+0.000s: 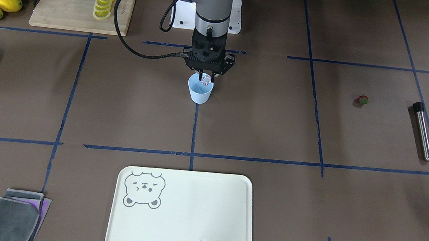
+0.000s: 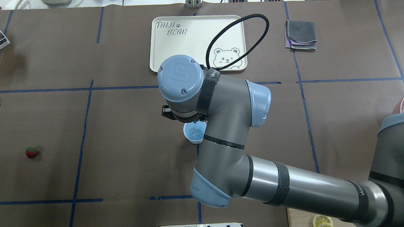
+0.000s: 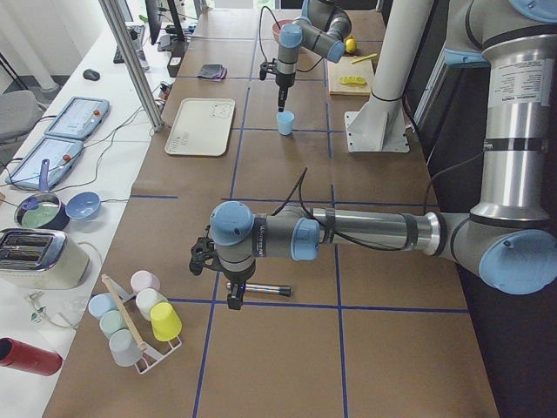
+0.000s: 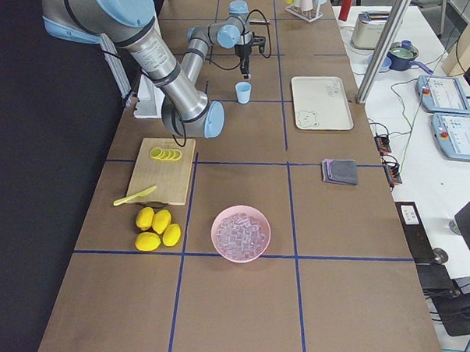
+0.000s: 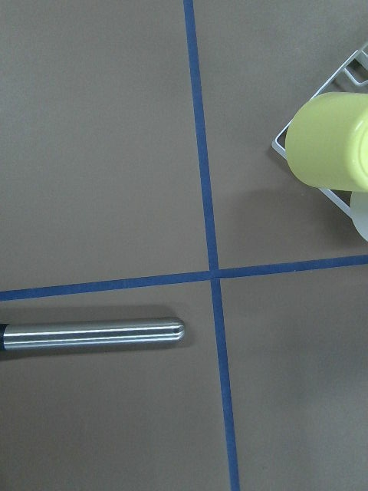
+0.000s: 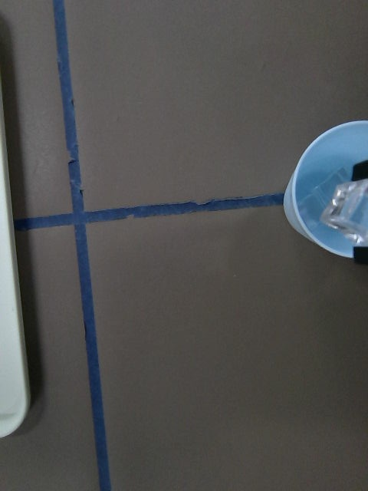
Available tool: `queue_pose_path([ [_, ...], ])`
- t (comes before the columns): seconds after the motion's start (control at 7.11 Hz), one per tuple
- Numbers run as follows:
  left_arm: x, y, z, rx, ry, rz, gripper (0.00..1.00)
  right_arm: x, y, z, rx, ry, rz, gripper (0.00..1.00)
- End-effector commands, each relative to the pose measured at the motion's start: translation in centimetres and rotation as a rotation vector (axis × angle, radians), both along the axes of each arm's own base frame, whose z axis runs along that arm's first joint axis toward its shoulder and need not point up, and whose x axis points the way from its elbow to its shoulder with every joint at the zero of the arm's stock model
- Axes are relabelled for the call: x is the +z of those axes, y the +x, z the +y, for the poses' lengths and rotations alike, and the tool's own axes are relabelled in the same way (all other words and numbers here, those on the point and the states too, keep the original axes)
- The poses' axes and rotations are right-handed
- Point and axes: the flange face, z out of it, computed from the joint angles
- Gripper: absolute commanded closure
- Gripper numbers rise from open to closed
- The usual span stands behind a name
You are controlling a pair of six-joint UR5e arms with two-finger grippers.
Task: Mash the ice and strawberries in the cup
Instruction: 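Lower the right gripper over the cup and release the ice cube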
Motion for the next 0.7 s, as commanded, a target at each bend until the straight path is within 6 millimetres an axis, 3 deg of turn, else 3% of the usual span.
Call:
queue_pose_path([
  [0.0, 0.0, 0.0, 0.0, 0.000, 0.001, 0.000, 0.00, 0.9, -0.6, 0.7, -0.011, -0.003, 0.013, 0.55],
  [0.14, 0.0, 0.0, 0.0, 0.001, 0.002, 0.000, 0.00, 1.8, -0.5, 0.7, -0.011, 0.000, 0.024, 0.01],
  [0.56, -0.3, 0.0, -0.1, 0.001, 0.008, 0.000, 0.00, 1.8, -0.6, 0.9, -0.016, 0.003, 0.023, 0.01],
])
